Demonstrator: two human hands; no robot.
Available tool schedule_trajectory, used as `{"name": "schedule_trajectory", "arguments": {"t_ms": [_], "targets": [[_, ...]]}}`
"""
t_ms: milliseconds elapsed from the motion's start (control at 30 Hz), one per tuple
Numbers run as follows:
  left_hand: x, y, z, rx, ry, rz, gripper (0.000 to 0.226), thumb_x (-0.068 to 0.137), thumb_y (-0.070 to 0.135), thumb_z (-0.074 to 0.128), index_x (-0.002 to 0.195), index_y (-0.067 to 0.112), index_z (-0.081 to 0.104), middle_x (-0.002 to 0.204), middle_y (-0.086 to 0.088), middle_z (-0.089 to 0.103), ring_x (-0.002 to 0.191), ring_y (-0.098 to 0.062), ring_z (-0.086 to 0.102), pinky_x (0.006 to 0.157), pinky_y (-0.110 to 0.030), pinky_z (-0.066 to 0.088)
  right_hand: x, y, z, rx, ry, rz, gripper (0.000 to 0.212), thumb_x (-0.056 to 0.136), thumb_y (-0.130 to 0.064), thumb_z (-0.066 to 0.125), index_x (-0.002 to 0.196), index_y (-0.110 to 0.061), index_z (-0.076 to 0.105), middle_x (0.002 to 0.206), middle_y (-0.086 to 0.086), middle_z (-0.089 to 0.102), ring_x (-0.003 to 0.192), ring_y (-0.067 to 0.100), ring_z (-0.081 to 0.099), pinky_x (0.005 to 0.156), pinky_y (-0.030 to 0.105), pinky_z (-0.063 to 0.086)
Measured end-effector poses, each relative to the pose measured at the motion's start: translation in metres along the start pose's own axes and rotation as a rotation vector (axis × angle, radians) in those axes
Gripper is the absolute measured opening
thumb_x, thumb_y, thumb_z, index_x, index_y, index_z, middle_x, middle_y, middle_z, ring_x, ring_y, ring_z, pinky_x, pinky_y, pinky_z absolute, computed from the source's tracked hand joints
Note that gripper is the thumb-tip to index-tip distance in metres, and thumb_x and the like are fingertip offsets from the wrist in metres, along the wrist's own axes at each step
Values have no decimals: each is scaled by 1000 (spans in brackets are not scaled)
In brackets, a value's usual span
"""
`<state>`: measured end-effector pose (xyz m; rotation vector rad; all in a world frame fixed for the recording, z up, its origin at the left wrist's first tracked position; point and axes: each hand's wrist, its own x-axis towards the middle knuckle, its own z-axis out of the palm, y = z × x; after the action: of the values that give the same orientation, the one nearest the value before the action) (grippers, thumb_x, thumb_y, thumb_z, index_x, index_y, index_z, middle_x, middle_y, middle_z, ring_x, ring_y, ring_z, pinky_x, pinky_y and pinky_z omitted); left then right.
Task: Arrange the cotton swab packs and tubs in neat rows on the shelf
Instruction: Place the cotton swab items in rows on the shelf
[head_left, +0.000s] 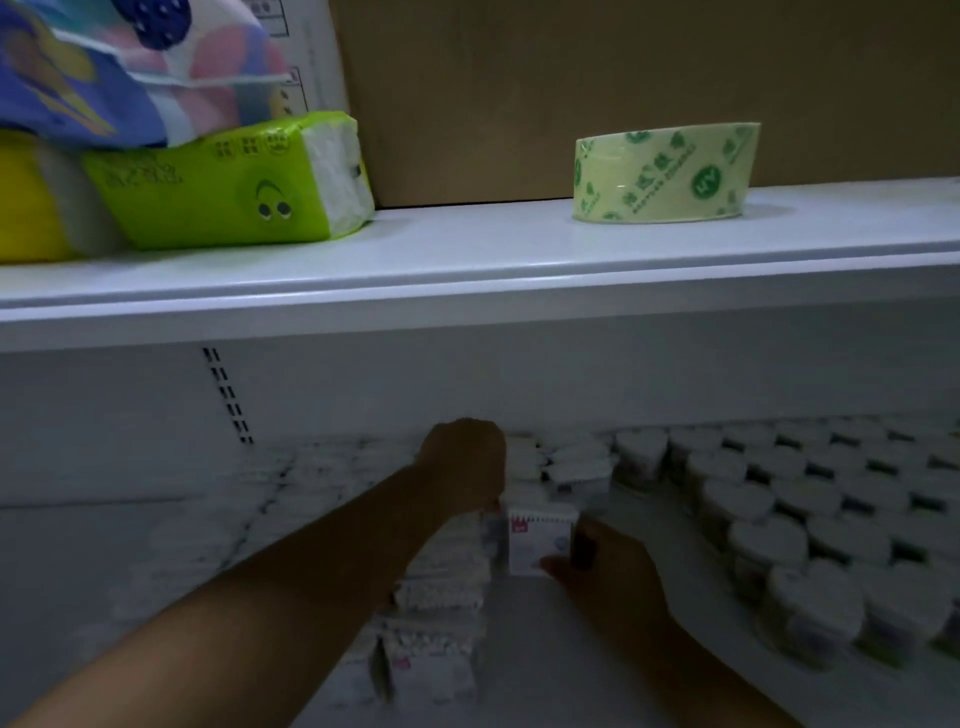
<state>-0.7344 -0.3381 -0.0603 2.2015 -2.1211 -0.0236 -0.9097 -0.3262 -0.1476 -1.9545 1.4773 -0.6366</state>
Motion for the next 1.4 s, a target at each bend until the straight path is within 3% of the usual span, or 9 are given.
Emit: {"name": "schedule_trajectory", "arguments": {"t_ms": [300,400,500,600,667,733,933,1233,1400], "targets": [[-56,-52,-28,-110,132,-43,25,92,27,51,108,17,68,117,-2,63,111,-20,54,97,-30,42,-11,-22,11,-97,67,-38,46,87,-45,60,127,-22,54,119,1,64,109,18,58,79,21,39],[-89,-107,-40,-95,182,-107,23,92,27,50,106,18,66,113,-2,61,110,-19,52,94,-27,40,-29,-37,1,5,340,-27,41,88,-37,59,123,-15,59,100,4,67,90,21,62,77,25,41],[-135,-180,-53,-65,201,-210,30,93,33,50,119,21,58,126,-1,56,119,-18,48,100,-26,36,-45,-112,16,178,558,-281,18,89,-24,61,104,-15,65,84,-1,63,69,17,59,68,29,45],[-198,-256,-66,-28,72,-308,52,96,44,43,142,22,35,150,0,34,140,-18,27,113,-31,25,-56,-225,77,62,332,-632,17,87,-25,59,102,-18,65,94,0,67,82,17,62,71,24,43],[-241,-304,-75,57,-6,-349,62,97,49,36,149,21,21,157,0,17,146,-18,10,117,-34,17,-61,-289,132,-252,-2,-773,39,90,-31,55,127,-18,53,124,3,58,113,19,54,90,25,42],[-284,-345,-84,92,-25,-427,64,98,51,31,151,20,14,160,0,7,147,-18,3,118,-35,13,-62,-340,184,-517,-276,-813,56,92,-36,50,143,-18,33,143,7,39,131,23,38,106,33,35],[-401,-434,-79,140,-95,-486,66,96,54,33,150,21,14,159,-1,6,147,-21,5,118,-42,14,-100,-426,319,-622,-576,-787,70,95,-44,42,151,-27,4,160,0,-4,147,20,3,118,33,12],[-475,-586,-47,-20,-173,-682,64,95,58,30,150,29,13,160,3,6,147,-18,-3,119,-43,6,-96,-495,445,-780,-694,-947,60,100,-30,35,152,-21,6,159,6,-9,147,23,-6,119,35,6],[-466,-661,-41,-74,-171,-699,59,96,54,32,149,41,8,160,6,7,147,-19,-3,119,-45,10,-64,-541,515,-696,-618,-965,57,100,-24,37,151,-22,13,160,7,-1,146,22,4,116,34,17]]}}
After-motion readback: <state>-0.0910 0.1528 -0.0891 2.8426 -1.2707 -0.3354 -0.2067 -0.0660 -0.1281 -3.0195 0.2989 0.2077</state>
